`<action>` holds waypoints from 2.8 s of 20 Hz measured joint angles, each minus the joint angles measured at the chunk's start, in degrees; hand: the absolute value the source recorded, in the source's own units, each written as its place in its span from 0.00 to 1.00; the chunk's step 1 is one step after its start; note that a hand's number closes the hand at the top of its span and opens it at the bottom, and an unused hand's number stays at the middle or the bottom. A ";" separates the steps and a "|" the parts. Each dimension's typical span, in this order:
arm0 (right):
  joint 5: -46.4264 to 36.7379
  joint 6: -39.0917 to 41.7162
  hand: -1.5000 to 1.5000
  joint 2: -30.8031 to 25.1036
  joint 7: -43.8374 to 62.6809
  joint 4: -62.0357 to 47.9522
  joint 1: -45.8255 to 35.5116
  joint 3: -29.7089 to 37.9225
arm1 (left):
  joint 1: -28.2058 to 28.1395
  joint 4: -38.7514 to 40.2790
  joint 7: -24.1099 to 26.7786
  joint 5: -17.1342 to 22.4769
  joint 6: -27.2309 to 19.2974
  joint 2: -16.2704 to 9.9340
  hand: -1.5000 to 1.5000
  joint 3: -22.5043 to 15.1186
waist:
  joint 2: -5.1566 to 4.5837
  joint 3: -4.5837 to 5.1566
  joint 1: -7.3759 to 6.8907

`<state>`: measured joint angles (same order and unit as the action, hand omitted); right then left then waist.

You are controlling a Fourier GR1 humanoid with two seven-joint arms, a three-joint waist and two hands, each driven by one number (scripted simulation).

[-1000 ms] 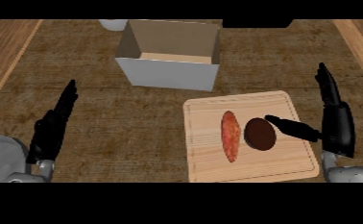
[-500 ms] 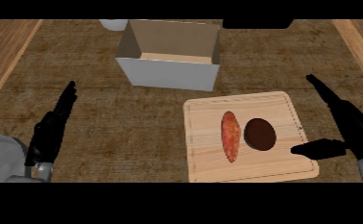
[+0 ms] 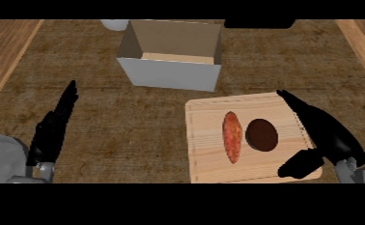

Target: Pick the cupcake from the cutting board and place it in the cardboard box

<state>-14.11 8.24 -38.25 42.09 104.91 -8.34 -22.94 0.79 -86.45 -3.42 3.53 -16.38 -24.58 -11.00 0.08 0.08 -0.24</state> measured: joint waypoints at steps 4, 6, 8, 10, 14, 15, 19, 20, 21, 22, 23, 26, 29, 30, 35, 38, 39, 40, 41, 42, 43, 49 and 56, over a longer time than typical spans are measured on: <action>-4.06 1.38 0.00 4.42 4.35 -0.67 -0.77 -0.67 | -0.81 -0.83 -0.31 -0.67 1.49 0.68 0.50 1.41 | -0.02 -0.05 0.02; -5.98 2.10 0.00 6.24 5.43 -0.92 -0.41 -0.49 | -1.07 -1.35 -0.72 -1.13 2.27 1.03 0.50 2.25 | -0.03 -0.06 0.07; -7.75 3.08 0.00 8.08 6.52 -1.74 -0.55 -0.70 | -1.09 -2.24 -1.66 -2.13 2.31 1.70 0.50 2.51 | -0.03 -0.06 0.07; -8.60 4.62 0.00 8.41 7.20 -0.91 0.67 -0.21 | -1.03 -2.85 -2.44 -3.46 2.00 2.76 0.50 2.37 | -0.03 -0.08 0.15; -11.50 6.26 0.00 10.94 7.15 -0.80 2.64 0.67 | -1.09 -1.13 -0.83 -3.92 4.27 3.68 0.50 4.73 | -0.04 -0.08 0.22; -11.93 6.97 0.00 11.60 7.07 -1.32 2.28 1.21 | -0.57 -1.17 -1.40 -4.84 4.06 4.38 0.50 4.54 | -0.05 -0.08 0.22; -14.15 7.86 0.00 13.60 4.62 -4.77 1.55 2.94 | -2.14 -1.16 0.19 -6.11 5.09 5.59 0.50 5.12 | -0.06 -0.08 0.12; -15.27 7.67 0.00 14.46 3.92 -5.35 1.76 2.92 | -2.10 -1.49 -0.18 -6.63 5.07 6.12 0.50 5.23 | -0.05 -0.08 0.13; -15.90 7.67 0.00 14.71 3.45 -4.49 3.16 2.92 | -2.35 -2.19 -0.69 -6.93 5.25 6.31 0.50 5.48 | -0.05 -0.08 0.16; -16.44 8.10 0.00 15.30 3.28 -4.47 3.36 3.23 | -2.09 -1.05 0.11 -7.05 5.71 6.52 0.50 6.25 | -0.05 -0.09 0.19; -17.21 8.37 0.00 15.87 3.08 -4.54 3.69 3.34 | -1.66 -1.50 -0.88 -7.61 5.75 6.90 0.50 6.38 | -0.05 -0.08 0.20; -19.89 7.98 0.00 18.31 1.82 -6.07 3.92 3.56 | -1.57 -1.46 -0.91 -8.37 6.74 7.94 0.50 7.15 | -0.05 -0.08 0.19; -20.90 8.58 0.00 19.66 0.88 -6.82 3.76 4.65 | -1.84 -2.09 -1.30 -9.03 7.51 8.59 0.50 7.81 | -0.06 -0.10 0.18; -21.48 8.33 0.00 20.06 -0.03 -7.71 3.78 5.11 | -1.20 -1.54 -1.55 -9.05 8.12 8.64 0.50 8.30 | -0.05 -0.08 0.20; -24.35 7.99 0.00 21.64 -3.04 -8.34 6.03 6.17 | -1.84 -2.53 -1.87 -10.11 9.43 9.96 0.50 9.55 | -0.04 -0.08 0.23; -25.42 8.40 0.00 23.41 -4.28 -11.22 4.46 7.34 | -1.92 -2.40 -1.60 -10.59 10.46 10.42 0.50 10.57 | -0.07 -0.09 0.17; -26.13 8.05 0.00 23.58 -5.14 -11.53 5.06 7.46 | -1.86 -2.68 -1.81 -10.95 10.49 10.73 0.50 10.76 | -0.05 -0.08 0.18; -26.68 8.00 0.00 23.95 -5.70 -12.08 5.24 7.52 | -1.27 -2.24 -1.99 -10.85 10.98 10.85 0.50 11.24 | -0.05 -0.08 0.19; -27.14 8.44 0.00 24.26 -5.64 -12.09 5.22 7.55 | -1.50 -3.29 -2.80 -11.45 10.81 11.26 0.50 11.04 | -0.06 -0.09 0.19; -27.72 8.00 0.00 24.83 -6.35 -14.07 4.37 7.59 | -2.19 -3.23 -2.17 -11.89 10.73 11.56 0.50 10.94 | -0.05 -0.08 0.14; -28.27 7.96 0.00 24.83 -6.94 -14.40 4.67 7.79 | -2.08 -3.26 -2.17 -11.80 11.30 11.31 0.50 11.58 | -0.06 -0.09 0.14; -28.65 9.61 1.00 26.88 -8.13 -17.80 2.86 9.59 | -0.76 -1.67 -1.47 -12.02 13.11 11.56 0.50 13.45 | -0.06 -0.07 0.17; -36.27 2.69 1.00 26.15 -11.83 -19.69 2.33 8.43 | -1.42 -2.95 -1.54 -13.19 13.16 12.34 0.50 13.56 | 0.02 -0.01 0.15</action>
<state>-50.38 10.92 -12.10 30.26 85.22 -6.01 -14.51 -0.62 -89.40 -4.96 -9.66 -3.22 -12.24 2.57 0.10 0.08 -0.09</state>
